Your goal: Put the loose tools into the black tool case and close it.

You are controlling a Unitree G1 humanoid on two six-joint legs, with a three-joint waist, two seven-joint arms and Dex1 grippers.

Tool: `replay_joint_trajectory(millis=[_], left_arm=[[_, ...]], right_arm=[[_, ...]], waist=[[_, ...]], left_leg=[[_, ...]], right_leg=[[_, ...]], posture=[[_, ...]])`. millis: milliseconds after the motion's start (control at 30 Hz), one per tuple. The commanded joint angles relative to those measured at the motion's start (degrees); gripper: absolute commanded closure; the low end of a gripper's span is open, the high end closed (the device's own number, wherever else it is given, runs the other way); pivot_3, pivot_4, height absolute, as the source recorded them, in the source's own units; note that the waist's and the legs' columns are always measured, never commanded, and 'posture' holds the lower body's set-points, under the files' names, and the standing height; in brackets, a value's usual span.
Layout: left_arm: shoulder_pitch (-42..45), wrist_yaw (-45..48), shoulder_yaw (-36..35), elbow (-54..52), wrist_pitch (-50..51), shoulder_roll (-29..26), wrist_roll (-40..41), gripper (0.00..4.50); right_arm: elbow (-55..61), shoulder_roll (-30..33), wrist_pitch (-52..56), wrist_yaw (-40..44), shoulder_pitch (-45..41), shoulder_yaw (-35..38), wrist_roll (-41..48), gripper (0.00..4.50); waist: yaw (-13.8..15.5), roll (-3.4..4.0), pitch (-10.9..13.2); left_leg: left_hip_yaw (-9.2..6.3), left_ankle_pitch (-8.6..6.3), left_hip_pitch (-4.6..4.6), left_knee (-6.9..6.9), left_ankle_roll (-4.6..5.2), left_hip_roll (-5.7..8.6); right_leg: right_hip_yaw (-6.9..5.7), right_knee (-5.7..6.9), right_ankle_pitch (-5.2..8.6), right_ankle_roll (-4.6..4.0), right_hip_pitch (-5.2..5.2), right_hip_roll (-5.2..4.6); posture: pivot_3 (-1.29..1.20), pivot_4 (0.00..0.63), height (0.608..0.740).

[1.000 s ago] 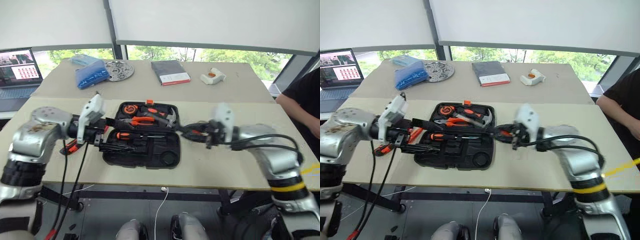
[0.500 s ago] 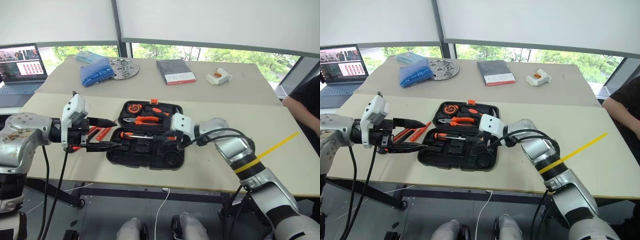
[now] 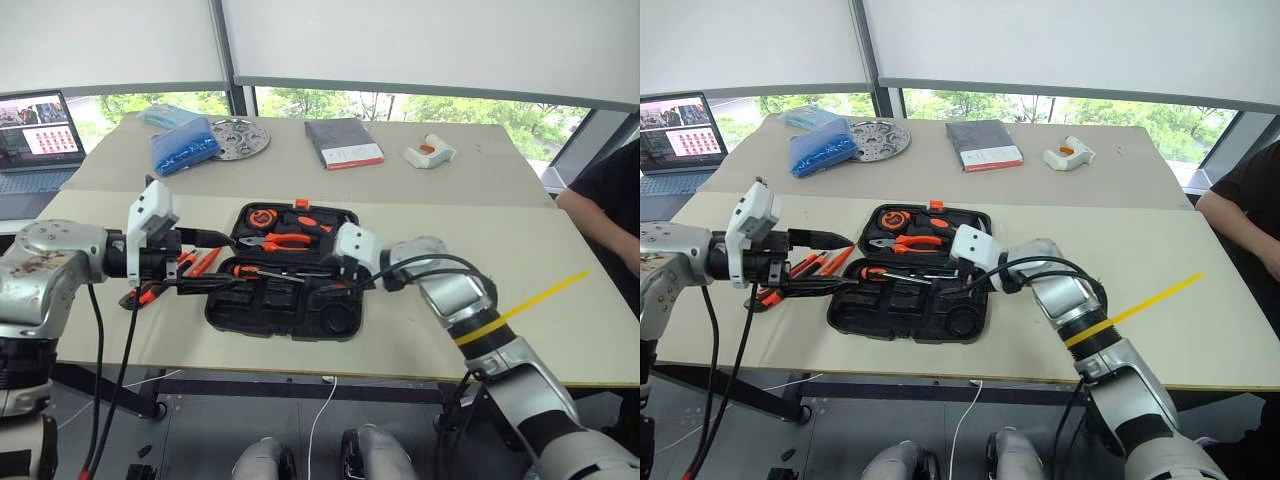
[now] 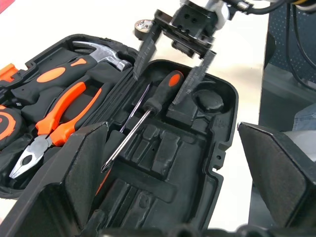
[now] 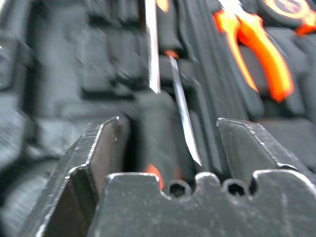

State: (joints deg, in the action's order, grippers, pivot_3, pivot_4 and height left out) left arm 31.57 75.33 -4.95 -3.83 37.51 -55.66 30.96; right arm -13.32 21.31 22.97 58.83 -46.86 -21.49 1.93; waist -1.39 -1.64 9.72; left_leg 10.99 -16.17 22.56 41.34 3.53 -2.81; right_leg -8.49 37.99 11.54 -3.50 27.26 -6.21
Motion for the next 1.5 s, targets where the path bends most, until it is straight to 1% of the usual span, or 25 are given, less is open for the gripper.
replay_joint_trajectory(millis=[33,233,300,333,433,533,567,600,633,767,933,967,1133,1300,1400,1467,1500], left_arm=[[1.55,0.12,-0.23,-0.41,-1.08,0.09,0.28,0.0],[2.34,0.18,0.25,0.13,-1.22,0.14,0.18,0.0],[2.47,0.13,0.38,0.29,-1.36,0.16,0.06,0.0],[2.4,0.12,0.39,0.22,-1.35,0.14,0.08,0.0],[1.94,0.18,0.41,-0.16,-1.32,-0.01,0.12,0.0],[1.21,0.57,0.49,-0.5,-1.3,-0.58,0.08,0.0],[0.95,0.77,0.5,-0.58,-1.31,-0.81,0.04,0.0],[0.61,1.01,0.54,-0.61,-1.47,-1.11,-0.13,0.0],[0.21,1.32,0.63,-0.63,-1.77,-1.44,-0.43,0.0],[-2.36,2.77,1.19,-0.48,-4.92,-2.95,-2.66,0.0],[-3.5,3.09,0.94,-0.76,-5.78,-3.16,-2.83,0.0],[-3.49,3.11,0.96,-0.7,-5.88,-3.14,-2.88,0.0],[-3.58,3.02,1.19,-0.45,-6.5,-3.11,-3.44,0.0],[-3.52,2.71,1.32,0.0,-6.9,-2.52,-4.05,0.0],[-3.75,2.39,1.24,0.06,-7.08,-2.25,-4.16,0.0],[-4.14,1.99,0.92,0.14,-7.13,-2.15,-4.09,0.0],[-4.76,1.56,0.4,0.05,-6.98,-2.25,-3.99,0.0]], right_arm=[[3.07,-0.43,2.25,-0.17,-1.22,2.43,1.97,0.86],[3.27,-0.16,3.73,0.46,-0.65,1.38,1.93,0.86],[2.26,-0.89,3.88,0.14,-0.66,1.78,2.29,1.37],[1.72,-1.24,4.11,-0.12,-0.73,1.89,2.36,1.52],[0.35,-1.85,4.32,-0.87,-1.03,1.8,2.06,2.58],[-0.56,-2.08,4.4,-0.72,-1.07,1.3,1.69,3.55],[-0.79,-2.15,4.52,-0.63,-1.06,1.15,1.63,3.98],[-1.09,-2.23,4.43,-0.54,-1.01,0.97,1.55,4.28],[-1.31,-2.31,4.37,-0.51,-0.97,0.86,1.5,4.48],[-0.88,-2.46,4.74,0.02,-0.57,0.87,1.94,4.48],[-0.28,-2.05,3.81,0.23,0.39,-0.55,0.66,4.48],[-0.36,-2.01,3.5,0.21,0.52,-0.82,0.36,4.48],[-2.68,-1.71,-0.42,-0.93,0.9,-3.96,-3.83,4.48],[-7.67,-2.6,-4.32,-2.01,-0.21,-7.0,-8.14,4.48],[-7.92,-3.29,-4.26,-1.61,-0.42,-6.12,-7.42,4.48],[-6.56,-3.84,-2.96,-1.26,-0.46,-4.44,-5.57,4.48],[-3.85,-4.4,-1.29,-0.72,-0.35,-1.99,-2.62,4.48]], waist=[[0.03,0.0,0.0],[0.24,0.0,0.0],[0.26,0.0,0.0],[0.26,0.0,0.0],[0.07,0.0,0.0],[0.08,0.0,0.0],[0.08,0.0,0.0],[0.08,0.0,0.0],[0.04,0.0,0.0],[-0.18,0.0,0.0],[-0.2,0.0,0.0],[-0.22,0.0,0.0],[-0.49,0.0,0.0],[-1.02,-0.02,-0.03],[-1.16,-0.03,-0.04],[-1.15,-0.03,-0.04],[-1.16,-0.03,-0.04]], left_leg=[[0.0,0.0,0.0,0.0,0.0,0.0],[0.0,0.0,0.01,0.0,0.0,0.01],[0.0,0.0,0.01,0.0,0.0,0.01],[0.0,0.0,0.01,0.0,0.0,0.01],[0.0,0.0,0.0,-0.01,-0.01,0.0],[0.0,0.02,-0.01,-0.03,-0.03,0.0],[0.0,0.02,-0.01,-0.03,-0.03,0.01],[0.0,0.02,-0.01,-0.04,-0.03,0.01],[0.0,0.02,-0.01,-0.03,-0.03,0.01],[0.0,0.03,-0.05,-0.07,-0.06,0.0],[0.0,0.02,-0.07,-0.11,-0.09,0.0],[0.0,-0.05,-0.07,-0.11,-0.21,0.0],[0.01,-0.05,-0.12,-0.15,-0.27,0.0],[0.04,-0.03,-0.33,-0.31,-0.4,0.0],[0.04,0.0,-0.45,-0.42,-0.58,0.0],[0.03,0.03,-0.54,-0.51,-0.71,-0.02],[0.03,0.06,-0.57,-0.52,-0.76,-0.04]], right_leg=[[0.0,0.0,0.0,0.0,0.0,0.0],[-0.01,-0.01,0.0,0.0,0.0,-0.02],[0.0,-0.01,0.0,0.0,0.0,-0.02],[0.0,-0.01,0.0,0.0,0.0,-0.01],[0.01,0.0,0.0,0.0,0.01,-0.01],[0.0,0.0,0.0,-0.01,0.01,0.0],[0.0,0.0,0.0,0.0,0.01,0.0],[0.01,-0.01,0.0,0.0,0.01,-0.01],[0.01,-0.01,0.0,-0.01,0.01,0.0],[0.02,0.0,0.02,-0.03,0.01,0.0],[0.03,-0.01,0.02,-0.04,0.01,-0.03],[0.03,-0.01,0.02,-0.04,0.01,-0.03],[0.05,0.0,0.03,-0.05,0.0,-0.02],[0.09,0.0,0.04,-0.05,-0.12,-0.02],[0.14,0.02,0.04,-0.06,-0.16,-0.03],[0.14,0.06,0.05,-0.06,-0.19,-0.03],[0.15,0.08,0.05,-0.06,-0.19,-0.02]], posture=[[0.0,0.15,0.718],[0.0,0.15,0.718],[0.0,0.15,0.718],[0.0,0.15,0.718],[0.0,0.15,0.718],[0.0,0.15,0.718],[0.0,0.15,0.718],[0.0,0.15,0.718],[0.0,0.15,0.718],[0.0,0.15,0.718],[0.0,0.15,0.718],[0.0,0.15,0.718],[0.0,0.15,0.718],[0.0,0.15,0.718],[0.0,0.15,0.718],[0.0,0.15,0.718],[0.0,0.15,0.718]])
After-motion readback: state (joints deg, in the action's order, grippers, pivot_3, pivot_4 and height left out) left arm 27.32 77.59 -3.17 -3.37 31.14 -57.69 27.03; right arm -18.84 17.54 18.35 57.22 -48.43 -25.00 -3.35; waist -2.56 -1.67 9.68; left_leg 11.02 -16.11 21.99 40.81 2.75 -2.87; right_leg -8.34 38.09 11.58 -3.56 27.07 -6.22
